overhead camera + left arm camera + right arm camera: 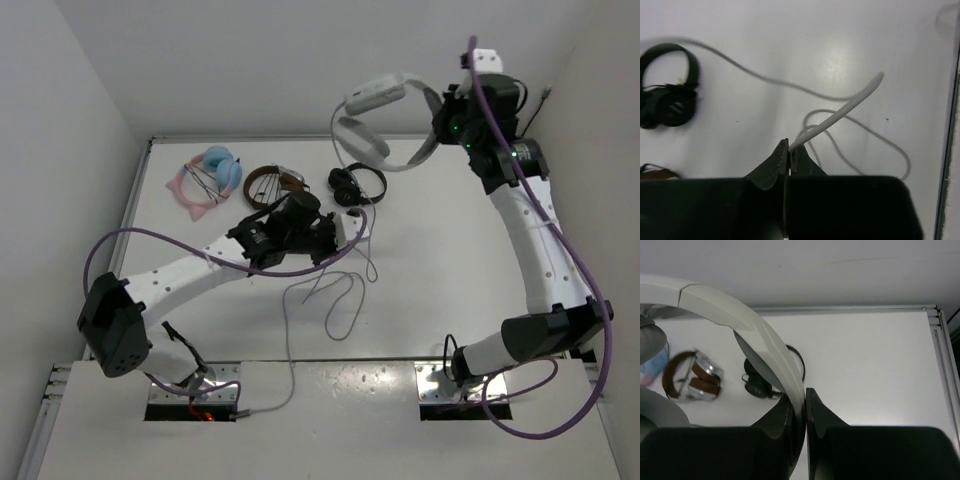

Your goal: Wrap the headphones

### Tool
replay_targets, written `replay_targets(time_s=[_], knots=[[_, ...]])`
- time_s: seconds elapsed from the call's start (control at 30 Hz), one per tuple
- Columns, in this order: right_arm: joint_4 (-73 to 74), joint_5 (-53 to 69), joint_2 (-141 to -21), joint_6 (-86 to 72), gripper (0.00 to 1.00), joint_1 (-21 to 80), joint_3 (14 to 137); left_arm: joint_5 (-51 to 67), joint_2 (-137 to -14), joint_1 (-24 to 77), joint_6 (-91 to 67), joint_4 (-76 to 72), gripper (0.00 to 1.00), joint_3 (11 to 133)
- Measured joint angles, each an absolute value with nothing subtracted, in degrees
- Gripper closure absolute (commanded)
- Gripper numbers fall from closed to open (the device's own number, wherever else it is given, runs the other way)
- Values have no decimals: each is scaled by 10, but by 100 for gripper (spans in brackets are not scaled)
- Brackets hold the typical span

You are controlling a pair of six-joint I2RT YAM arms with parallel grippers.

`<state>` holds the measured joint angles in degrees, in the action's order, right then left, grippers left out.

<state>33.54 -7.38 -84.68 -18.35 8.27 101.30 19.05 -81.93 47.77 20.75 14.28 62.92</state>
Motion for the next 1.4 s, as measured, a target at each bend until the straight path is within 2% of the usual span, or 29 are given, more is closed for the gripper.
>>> replay_targets(time_s=[0.1, 0.27, 0.53, 0.9, 1.4], knots=[[329, -110, -848, -135, 100, 137, 977, 180, -799, 459, 211, 169, 100, 677], [318, -135, -849, -99, 100, 172, 915, 176, -769, 434, 212, 193, 100, 743], [314, -117, -854, -93, 100, 216, 827, 140, -764, 413, 202, 204, 100, 838], [317, -48, -882, -109, 100, 244, 819, -1, -765, 408, 197, 168, 100, 847], [300, -173, -879, -44, 100, 286, 728, -129, -779, 408, 251, 128, 100, 892]])
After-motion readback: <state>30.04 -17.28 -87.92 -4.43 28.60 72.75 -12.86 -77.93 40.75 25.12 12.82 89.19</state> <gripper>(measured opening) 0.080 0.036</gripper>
